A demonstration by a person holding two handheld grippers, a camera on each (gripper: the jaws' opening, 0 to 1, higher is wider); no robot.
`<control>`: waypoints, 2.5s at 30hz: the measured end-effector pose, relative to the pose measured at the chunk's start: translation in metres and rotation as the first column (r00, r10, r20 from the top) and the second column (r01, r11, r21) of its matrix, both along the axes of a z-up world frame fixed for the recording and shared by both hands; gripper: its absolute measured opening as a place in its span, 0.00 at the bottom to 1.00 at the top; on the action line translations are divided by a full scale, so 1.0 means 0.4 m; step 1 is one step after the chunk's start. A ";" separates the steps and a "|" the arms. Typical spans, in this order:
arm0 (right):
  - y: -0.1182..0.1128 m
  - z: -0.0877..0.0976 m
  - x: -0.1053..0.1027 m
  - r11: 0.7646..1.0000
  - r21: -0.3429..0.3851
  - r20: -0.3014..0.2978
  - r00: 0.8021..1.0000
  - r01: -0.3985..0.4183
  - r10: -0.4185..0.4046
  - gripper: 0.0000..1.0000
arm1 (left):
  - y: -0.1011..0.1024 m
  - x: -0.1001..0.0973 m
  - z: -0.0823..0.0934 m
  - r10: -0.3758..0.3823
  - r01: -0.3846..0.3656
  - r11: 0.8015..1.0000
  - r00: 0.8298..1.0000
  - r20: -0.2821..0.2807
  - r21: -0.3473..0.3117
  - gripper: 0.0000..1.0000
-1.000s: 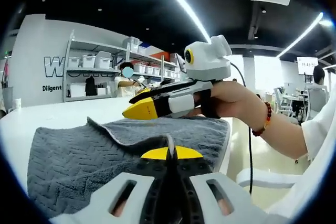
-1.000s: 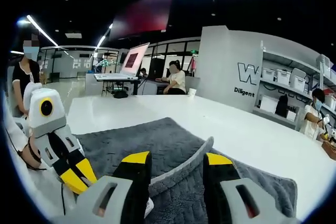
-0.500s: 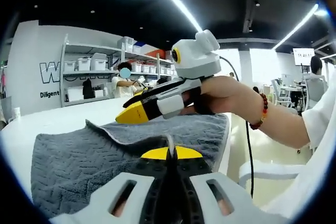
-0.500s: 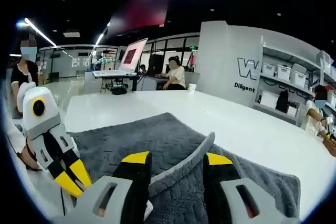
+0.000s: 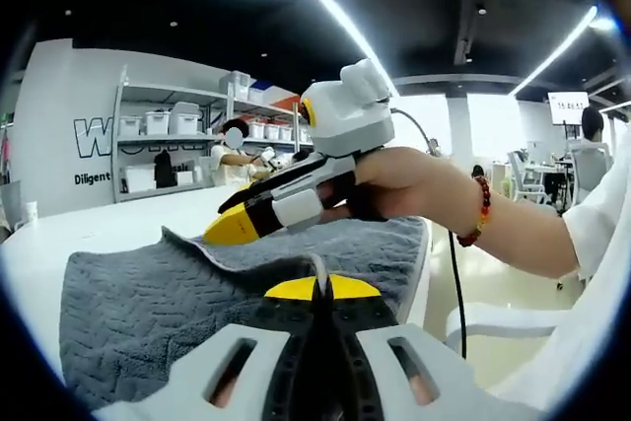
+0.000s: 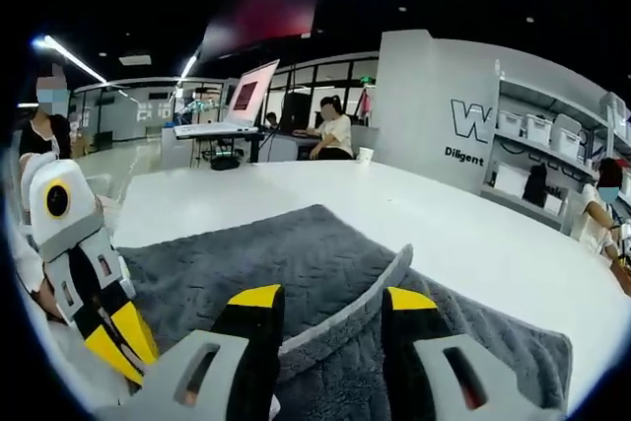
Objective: Open the folded towel by lifting each exposed corner and separating the folded layers until the towel lies flat within the target outline without major curled edges
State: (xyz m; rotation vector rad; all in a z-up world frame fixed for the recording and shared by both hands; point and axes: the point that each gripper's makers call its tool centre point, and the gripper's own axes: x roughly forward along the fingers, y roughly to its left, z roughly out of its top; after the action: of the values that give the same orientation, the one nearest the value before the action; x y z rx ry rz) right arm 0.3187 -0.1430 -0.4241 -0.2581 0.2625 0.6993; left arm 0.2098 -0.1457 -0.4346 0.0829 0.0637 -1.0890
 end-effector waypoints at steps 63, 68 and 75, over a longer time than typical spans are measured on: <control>-0.032 -0.075 0.186 0.986 -0.129 -0.105 0.987 0.104 -0.118 0.29 | 0.003 -0.012 0.008 -0.020 0.020 0.999 1.000 0.001 -0.037 0.00; -0.037 -0.072 0.189 0.984 -0.135 -0.105 0.986 0.115 -0.130 0.29 | 0.006 -0.010 0.012 -0.017 0.017 0.999 1.000 -0.002 -0.047 0.00; -0.041 -0.087 0.195 0.982 -0.134 -0.125 0.981 0.129 -0.146 0.29 | 0.004 -0.009 0.009 -0.018 0.018 0.999 1.000 0.001 -0.042 0.00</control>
State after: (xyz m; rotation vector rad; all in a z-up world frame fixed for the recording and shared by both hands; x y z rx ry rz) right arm 0.3967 -0.1596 -0.4587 -0.3106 0.4498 0.5643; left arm 0.2061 -0.1441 -0.4310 0.0464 0.0400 -1.1082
